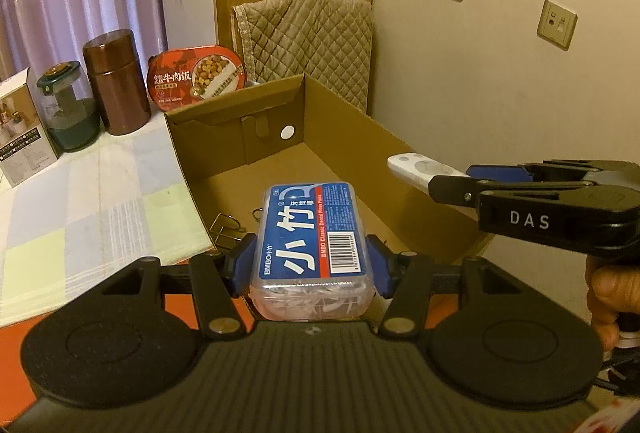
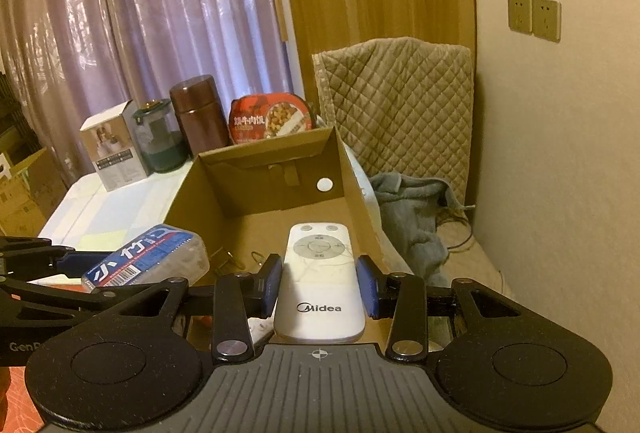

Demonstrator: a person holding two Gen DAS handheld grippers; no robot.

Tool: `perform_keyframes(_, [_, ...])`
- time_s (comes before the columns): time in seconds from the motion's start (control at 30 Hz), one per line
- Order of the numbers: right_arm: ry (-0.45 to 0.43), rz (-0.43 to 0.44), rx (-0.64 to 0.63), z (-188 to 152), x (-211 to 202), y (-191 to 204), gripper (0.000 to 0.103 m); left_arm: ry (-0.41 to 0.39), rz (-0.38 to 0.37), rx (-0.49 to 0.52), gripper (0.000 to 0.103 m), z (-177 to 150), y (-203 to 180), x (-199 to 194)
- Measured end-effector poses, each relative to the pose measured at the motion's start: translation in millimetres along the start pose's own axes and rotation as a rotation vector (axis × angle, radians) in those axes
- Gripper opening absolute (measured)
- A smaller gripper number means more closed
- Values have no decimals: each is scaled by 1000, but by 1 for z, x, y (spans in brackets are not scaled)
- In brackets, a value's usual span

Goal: Organize rigid objects
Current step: 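Carry the toothpick box and remote into the cardboard box and release both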

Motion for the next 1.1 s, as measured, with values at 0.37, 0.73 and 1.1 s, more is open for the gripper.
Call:
perform_keyframes(0.37, [20,0,7,-5,9,-7,37,29,-1,-5,53,-2,1,16])
perform_keyframes(0.73, [36,3,10,-10,16,-11,37,55,-3,-11,53,-8,1,30])
perform_keyframes(1.1, [42,5,11,-14,16,-11,37,16,22,-34,53,-2,14,22])
Point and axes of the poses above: each gripper's, at about its wrist camera, not at the fingertips, and x roughly the way its jaws point, y to its left, z to its top, the point moved 3 cm from there along x, roughly the way its jaws point, and after that the axes turned 6 degrees about x, right-handed, at the moved point
